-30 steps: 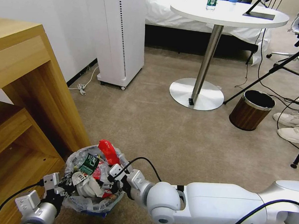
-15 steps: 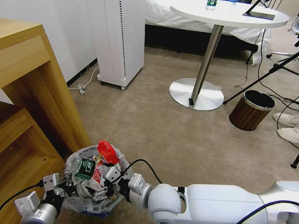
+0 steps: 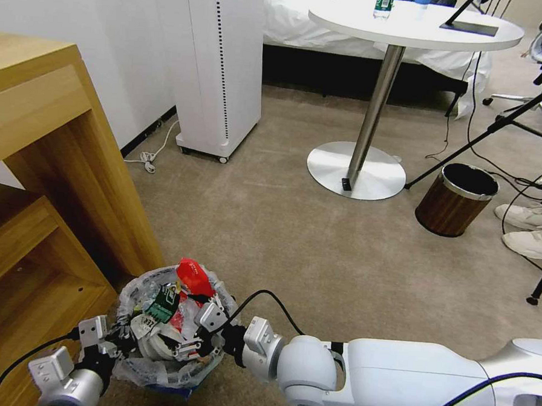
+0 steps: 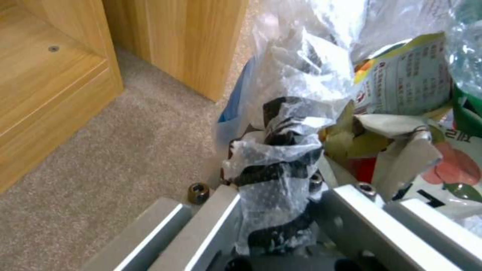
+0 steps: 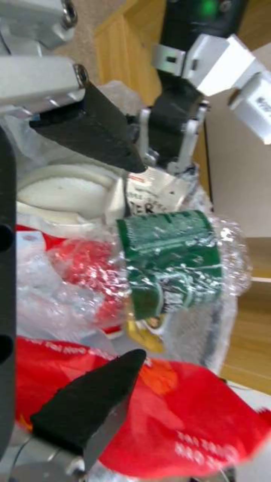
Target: Pick up the trash bin and place the garbage on the floor into it.
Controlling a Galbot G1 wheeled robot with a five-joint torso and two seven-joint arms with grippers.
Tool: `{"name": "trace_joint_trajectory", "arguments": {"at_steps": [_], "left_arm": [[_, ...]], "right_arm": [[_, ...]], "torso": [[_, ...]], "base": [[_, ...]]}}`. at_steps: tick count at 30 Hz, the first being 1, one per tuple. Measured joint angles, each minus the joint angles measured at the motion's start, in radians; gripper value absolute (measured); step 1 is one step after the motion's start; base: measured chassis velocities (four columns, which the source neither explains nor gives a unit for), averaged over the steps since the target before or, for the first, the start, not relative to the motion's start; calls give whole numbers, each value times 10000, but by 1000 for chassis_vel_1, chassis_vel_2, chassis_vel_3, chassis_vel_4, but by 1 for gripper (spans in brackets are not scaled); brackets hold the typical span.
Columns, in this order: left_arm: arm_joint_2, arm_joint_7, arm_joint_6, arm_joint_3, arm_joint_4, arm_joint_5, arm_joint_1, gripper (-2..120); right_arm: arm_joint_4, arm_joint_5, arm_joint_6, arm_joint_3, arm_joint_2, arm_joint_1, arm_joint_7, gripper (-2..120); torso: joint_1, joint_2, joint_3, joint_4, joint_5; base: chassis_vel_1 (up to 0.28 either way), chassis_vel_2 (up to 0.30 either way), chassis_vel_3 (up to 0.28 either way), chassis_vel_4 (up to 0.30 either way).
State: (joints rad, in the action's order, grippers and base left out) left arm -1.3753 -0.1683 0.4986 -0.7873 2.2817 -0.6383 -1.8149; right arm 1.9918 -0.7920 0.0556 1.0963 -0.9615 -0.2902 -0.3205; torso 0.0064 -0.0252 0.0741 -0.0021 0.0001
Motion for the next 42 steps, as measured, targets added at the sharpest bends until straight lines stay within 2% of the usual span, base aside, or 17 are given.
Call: {"name": "trace_joint_trajectory", "arguments": {"at_steps": [2,4,6,8,10,12,14,16,20,22,24,28,36,40,42], "left_arm": [[-6,-2,1,4,-29,17,-1,0],[76,-38,40,-30,-49,-28,-8,0],[110,-55,75,-49,-50,-55,-11,0],[329,-204,314,-144,-3,-358,-55,0],[394,-264,390,-170,14,-471,-58,0],[790,-517,659,-319,29,-951,-39,0],[883,-584,735,-351,28,-1078,-26,0],[1383,-1022,1015,-431,-81,-1871,72,0],[1764,-1284,1151,-457,-255,-2333,227,0],[2013,-1533,1300,-458,-403,-2767,372,0],[2307,-1745,1414,-367,-727,-3170,598,0],[2554,-1918,1486,-261,-1085,-3503,892,0],[2951,-2220,1556,-145,-1632,-4059,1269,0],[3434,-2834,1747,-102,-1864,-4926,1264,0],[3463,-2877,1765,-96,-1873,-4972,1247,0]], "right_arm": [[14,127,-304,-165,69,-110,180,89],[218,388,-830,-744,242,-464,529,89],[267,455,-934,-906,292,-538,598,89],[611,596,-1172,-1626,563,-768,759,89],[697,581,-1206,-1756,617,-791,763,89],[1013,514,-1357,-2489,894,-958,790,89],[1056,495,-1372,-2605,936,-995,797,89],[1343,308,-1405,-3392,1254,-1231,804,89],[1566,199,-1409,-4031,1528,-1447,804,89],[1713,123,-1415,-4572,1769,-1661,803,89],[1897,-9,-1424,-5531,2111,-2052,795,89],[1950,-43,-1448,-6298,2306,-2409,791,89],[2018,-218,-1454,-7431,2602,-2936,772,89],[1989,-364,-1454,-8111,2549,-3222,753,89],[1970,-367,-1454,-8131,2515,-3228,751,89]], "torso": [[0,0,0,0,0],[0,0,0,0,1],[0,0,0,0,0],[0,0,0,0,0],[1,0,0,0,-1],[0,0,0,1,-1],[0,0,0,1,-1],[1,0,0,0,-1],[0,0,0,0,-1],[0,0,0,0,0],[0,0,0,0,-2],[0,0,0,0,2],[0,0,0,-1,1],[0,0,0,-1,1],[0,0,0,0,1]], "base": [[0,0,0,0],[0,0,0,0],[0,0,0,0],[0,0,0,0],[0,0,0,0],[0,0,0,0],[0,0,0,0],[0,0,0,0],[0,0,0,0],[0,0,0,0],[0,0,0,0],[0,0,0,0],[0,0,0,0],[0,0,0,0],[0,0,0,0]]}}
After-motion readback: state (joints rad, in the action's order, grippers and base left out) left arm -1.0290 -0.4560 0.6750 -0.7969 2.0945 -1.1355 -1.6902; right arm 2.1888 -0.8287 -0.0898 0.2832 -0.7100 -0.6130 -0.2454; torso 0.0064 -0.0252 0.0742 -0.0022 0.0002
